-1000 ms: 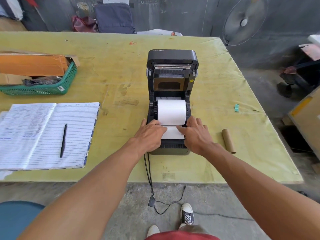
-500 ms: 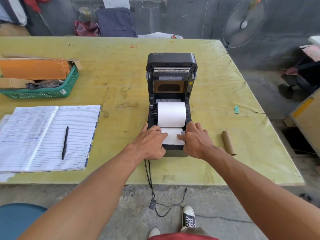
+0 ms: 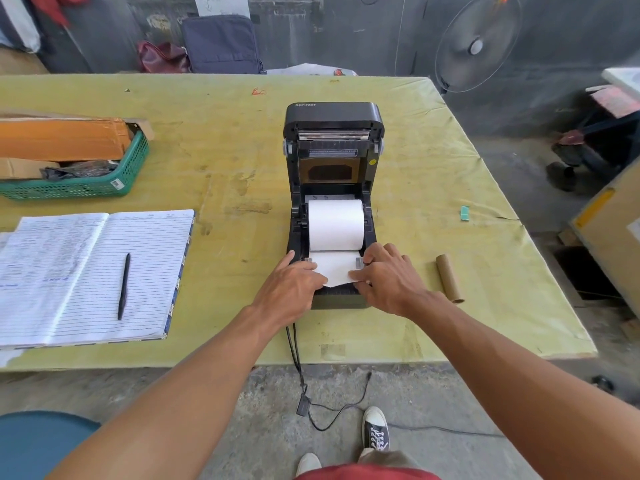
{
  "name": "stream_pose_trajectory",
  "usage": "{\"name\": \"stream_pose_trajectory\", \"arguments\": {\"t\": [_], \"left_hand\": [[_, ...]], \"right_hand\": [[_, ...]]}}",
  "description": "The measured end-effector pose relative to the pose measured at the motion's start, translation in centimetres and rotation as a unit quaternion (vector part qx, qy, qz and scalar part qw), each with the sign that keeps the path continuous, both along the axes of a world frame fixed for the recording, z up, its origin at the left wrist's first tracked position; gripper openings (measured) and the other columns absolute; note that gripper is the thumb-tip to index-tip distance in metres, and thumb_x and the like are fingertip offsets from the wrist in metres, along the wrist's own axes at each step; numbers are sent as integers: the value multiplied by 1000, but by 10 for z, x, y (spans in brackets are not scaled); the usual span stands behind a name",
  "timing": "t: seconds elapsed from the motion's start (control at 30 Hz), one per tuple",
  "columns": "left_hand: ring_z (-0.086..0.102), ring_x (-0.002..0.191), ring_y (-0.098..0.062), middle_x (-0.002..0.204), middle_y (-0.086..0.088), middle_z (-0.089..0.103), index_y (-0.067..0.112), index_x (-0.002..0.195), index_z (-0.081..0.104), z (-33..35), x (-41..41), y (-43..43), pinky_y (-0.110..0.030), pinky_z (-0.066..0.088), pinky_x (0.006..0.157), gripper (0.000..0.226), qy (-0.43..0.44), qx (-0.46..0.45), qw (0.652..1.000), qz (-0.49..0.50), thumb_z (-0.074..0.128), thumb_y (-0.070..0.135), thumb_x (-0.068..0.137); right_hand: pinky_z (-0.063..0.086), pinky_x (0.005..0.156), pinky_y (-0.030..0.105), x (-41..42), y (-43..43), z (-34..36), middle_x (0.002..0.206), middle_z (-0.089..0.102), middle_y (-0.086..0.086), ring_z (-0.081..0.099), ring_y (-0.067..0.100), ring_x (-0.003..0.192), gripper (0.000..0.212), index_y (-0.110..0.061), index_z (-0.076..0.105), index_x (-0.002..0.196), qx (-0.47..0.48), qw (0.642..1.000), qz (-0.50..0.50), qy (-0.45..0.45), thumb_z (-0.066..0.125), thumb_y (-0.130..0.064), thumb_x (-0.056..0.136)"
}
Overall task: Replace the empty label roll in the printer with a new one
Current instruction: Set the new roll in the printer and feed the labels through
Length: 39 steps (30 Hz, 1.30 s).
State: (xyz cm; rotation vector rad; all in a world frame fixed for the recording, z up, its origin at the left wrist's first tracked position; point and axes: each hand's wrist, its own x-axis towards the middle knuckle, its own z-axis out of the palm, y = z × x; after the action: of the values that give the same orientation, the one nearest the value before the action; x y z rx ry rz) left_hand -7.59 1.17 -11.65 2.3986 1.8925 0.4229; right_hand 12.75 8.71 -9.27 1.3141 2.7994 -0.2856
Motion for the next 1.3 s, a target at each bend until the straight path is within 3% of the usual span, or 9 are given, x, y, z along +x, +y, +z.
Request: {"name": "stream_pose_trajectory", "arguments": {"t": [0.13, 0.4, 0.67, 0.97, 1.17, 1.3], "left_hand": [[71, 92, -20, 93, -7, 77, 10, 101, 76, -3, -3, -8, -44, 26, 117, 18, -11, 25, 999, -16, 64, 2, 90], [73, 77, -21, 83, -9, 76, 5, 89, 74, -7, -6, -18, -40, 39, 108, 8, 14, 64, 994, -85, 70, 0, 84], [63, 116, -28, 126, -21, 64, 8, 92, 61, -17, -8, -24, -39, 37, 109, 2, 23, 46, 990, -133, 62, 8, 90], [58, 123, -32, 131, -23, 60, 4, 99, 63, -18, -5, -32, -42, 41, 108, 14, 46, 26, 986, -159, 65, 6, 86], [54, 127, -34, 134, -26, 56, 4, 85, 62, -17, -1, -37, -40, 41, 109, 2, 61, 16, 980, -188, 62, 2, 84], [50, 129, -36, 136, -26, 54, 4, 78, 58, -15, 0, -38, -42, 51, 101, 7, 47, 6, 980, -194, 62, 3, 84]], "right_hand": [[42, 82, 39, 7, -3, -5, 126, 51, 3, 43, 26, 112, 26, -31, 73, 115, 5, 999, 31, 25, 52, -36, 100], [50, 79, 43, 17, -16, -9, 110, 70, 1, 55, 27, 96, 21, -22, 78, 108, 27, 991, 83, 101, 60, -19, 98], [56, 70, 45, 23, -30, -14, 95, 74, 8, 65, 34, 82, 11, -14, 82, 91, 50, 982, 105, 151, 73, -9, 87], [55, 78, 46, 27, -41, -12, 106, 74, 9, 65, 33, 92, 14, -15, 82, 96, 34, 983, 125, 129, 70, -14, 88], [52, 83, 44, 28, -43, -15, 108, 73, 3, 64, 28, 100, 15, -21, 82, 93, 32, 984, 145, 94, 67, -21, 88], [49, 91, 41, 29, -44, -14, 115, 70, 1, 61, 23, 106, 32, -20, 78, 106, 18, 989, 131, 68, 61, -37, 85]]}}
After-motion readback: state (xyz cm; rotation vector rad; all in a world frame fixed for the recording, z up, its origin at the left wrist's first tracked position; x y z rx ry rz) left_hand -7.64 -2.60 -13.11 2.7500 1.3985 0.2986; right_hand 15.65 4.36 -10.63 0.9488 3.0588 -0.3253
